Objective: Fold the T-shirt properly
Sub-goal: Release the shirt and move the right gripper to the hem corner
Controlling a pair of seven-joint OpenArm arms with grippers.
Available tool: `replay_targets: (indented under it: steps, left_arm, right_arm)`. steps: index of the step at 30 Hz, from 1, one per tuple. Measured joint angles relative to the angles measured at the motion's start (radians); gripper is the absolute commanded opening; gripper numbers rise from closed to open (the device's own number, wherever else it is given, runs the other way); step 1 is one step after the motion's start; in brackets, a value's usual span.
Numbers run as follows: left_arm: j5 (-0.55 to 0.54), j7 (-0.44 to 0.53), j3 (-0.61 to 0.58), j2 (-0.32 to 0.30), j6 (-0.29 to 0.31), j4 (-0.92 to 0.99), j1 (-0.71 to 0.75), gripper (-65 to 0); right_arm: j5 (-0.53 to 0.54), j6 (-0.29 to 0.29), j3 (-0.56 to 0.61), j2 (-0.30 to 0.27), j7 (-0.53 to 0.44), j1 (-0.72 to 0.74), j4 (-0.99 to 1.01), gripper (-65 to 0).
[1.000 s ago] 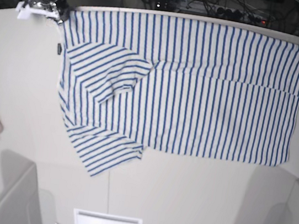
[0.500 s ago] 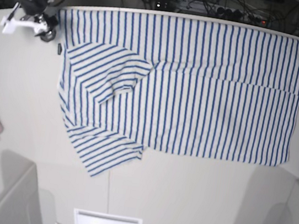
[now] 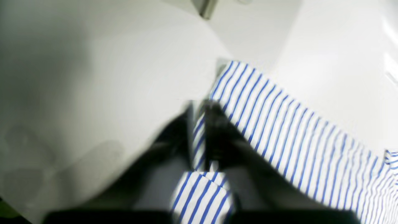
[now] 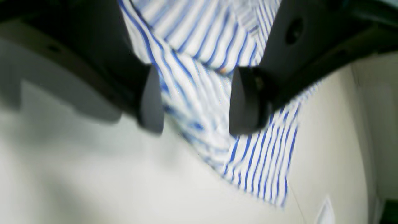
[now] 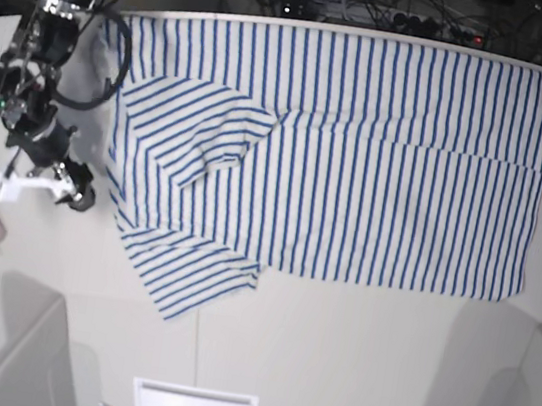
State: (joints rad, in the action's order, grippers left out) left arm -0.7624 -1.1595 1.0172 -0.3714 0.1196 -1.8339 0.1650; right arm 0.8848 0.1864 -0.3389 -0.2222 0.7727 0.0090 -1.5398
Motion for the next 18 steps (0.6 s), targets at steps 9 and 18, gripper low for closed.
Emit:
replay_targets:
  steps: [9, 18]
  left_arm:
    - [0.068, -0.001, -0.111, 0.002, 0.001, 0.000, 0.006, -65.0]
    - [0.200, 0.003, -0.108, 0.002, 0.000, 0.000, 0.012, -65.0]
  right_arm:
    - [0.003, -0.190, 0.261, -0.084, -0.169, 0.429, 0.628, -32.1]
    - [-0.007, -0.422, 0.489, -0.089, -0.365, 0.709, 1.226, -27.2]
